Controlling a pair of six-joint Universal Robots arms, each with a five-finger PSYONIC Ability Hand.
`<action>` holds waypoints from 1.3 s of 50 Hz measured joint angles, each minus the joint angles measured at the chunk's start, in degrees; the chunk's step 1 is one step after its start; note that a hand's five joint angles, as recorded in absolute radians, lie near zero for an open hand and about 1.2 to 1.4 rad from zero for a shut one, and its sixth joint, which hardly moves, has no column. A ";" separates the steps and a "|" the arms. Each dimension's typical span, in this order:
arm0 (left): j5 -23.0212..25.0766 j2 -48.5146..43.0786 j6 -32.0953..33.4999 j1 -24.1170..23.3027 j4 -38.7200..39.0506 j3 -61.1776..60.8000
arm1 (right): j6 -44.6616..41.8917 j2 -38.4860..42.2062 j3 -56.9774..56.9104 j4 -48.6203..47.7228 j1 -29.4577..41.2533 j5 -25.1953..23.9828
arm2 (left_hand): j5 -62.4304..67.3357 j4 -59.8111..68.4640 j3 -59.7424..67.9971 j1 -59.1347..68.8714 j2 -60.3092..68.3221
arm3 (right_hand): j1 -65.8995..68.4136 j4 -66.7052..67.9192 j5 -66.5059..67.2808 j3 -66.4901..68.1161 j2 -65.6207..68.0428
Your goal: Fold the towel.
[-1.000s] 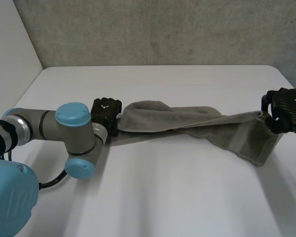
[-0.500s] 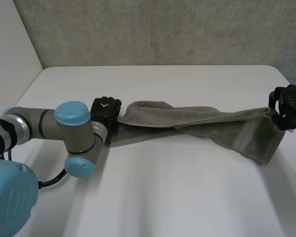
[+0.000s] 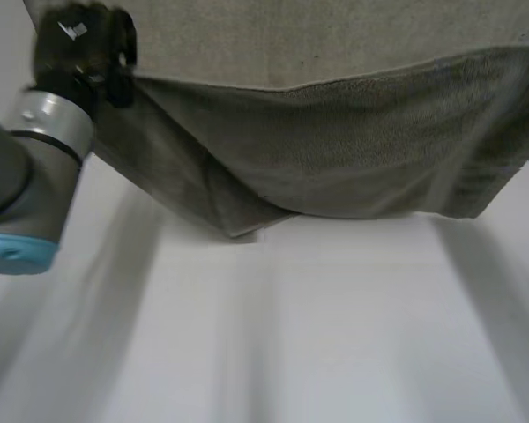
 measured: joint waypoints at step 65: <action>7.13 -14.64 8.04 6.53 19.77 -8.40 | -28.35 29.54 4.20 -26.73 23.92 17.41 | 0.40 0.00 0.38 0.34 0.27 | -21.47 -23.01 -22.37 -22.44 -22.28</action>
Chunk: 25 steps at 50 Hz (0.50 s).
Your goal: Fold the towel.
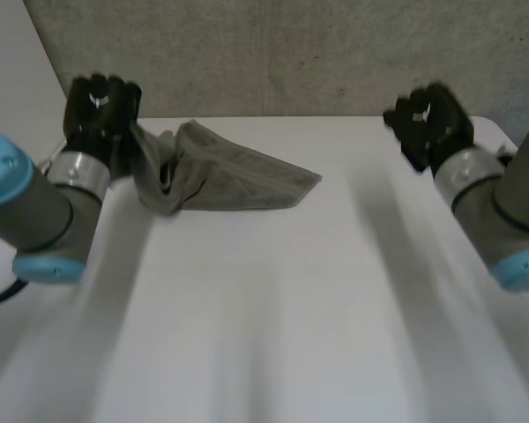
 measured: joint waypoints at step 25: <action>0.01 18.80 -0.55 -10.80 3.28 -14.86 | 15.55 -3.45 16.15 -0.32 0.56 -0.43 | 0.00 0.00 0.07 0.01 0.00 | -38.19 -37.05 -38.69 -37.48 -35.92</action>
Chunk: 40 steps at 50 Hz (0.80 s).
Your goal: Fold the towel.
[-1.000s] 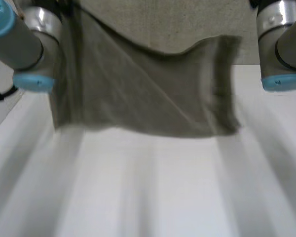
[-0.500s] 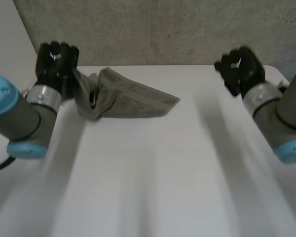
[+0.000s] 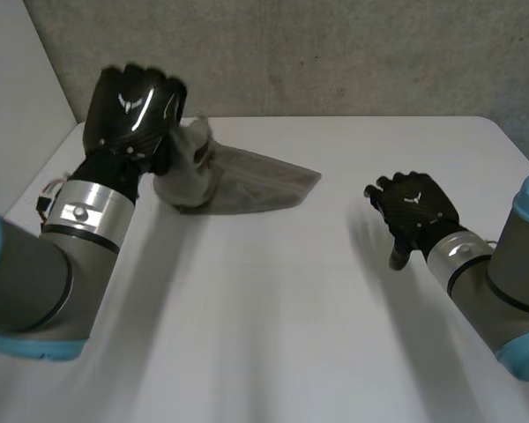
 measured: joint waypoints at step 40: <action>3.74 33.93 -0.25 -5.96 -0.36 -23.76 | 13.32 22.70 -30.95 17.46 19.76 -12.77 | 0.00 0.00 0.03 0.19 0.02 | 38.61 36.57 38.92 36.68 37.29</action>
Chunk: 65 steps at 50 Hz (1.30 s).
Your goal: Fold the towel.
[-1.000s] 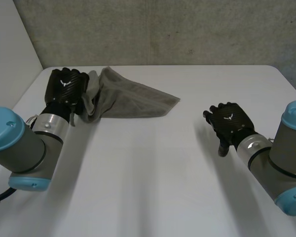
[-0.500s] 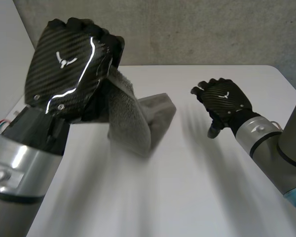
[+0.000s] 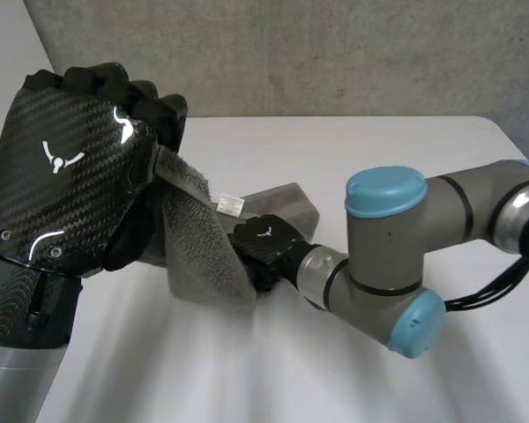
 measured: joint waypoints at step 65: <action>0.51 -20.86 -8.63 19.43 11.01 -1.71 | -13.84 -16.14 26.93 -0.77 -10.59 2.60 | 0.00 0.00 0.01 0.02 0.00 | -26.48 -25.45 -25.08 -25.53 -27.05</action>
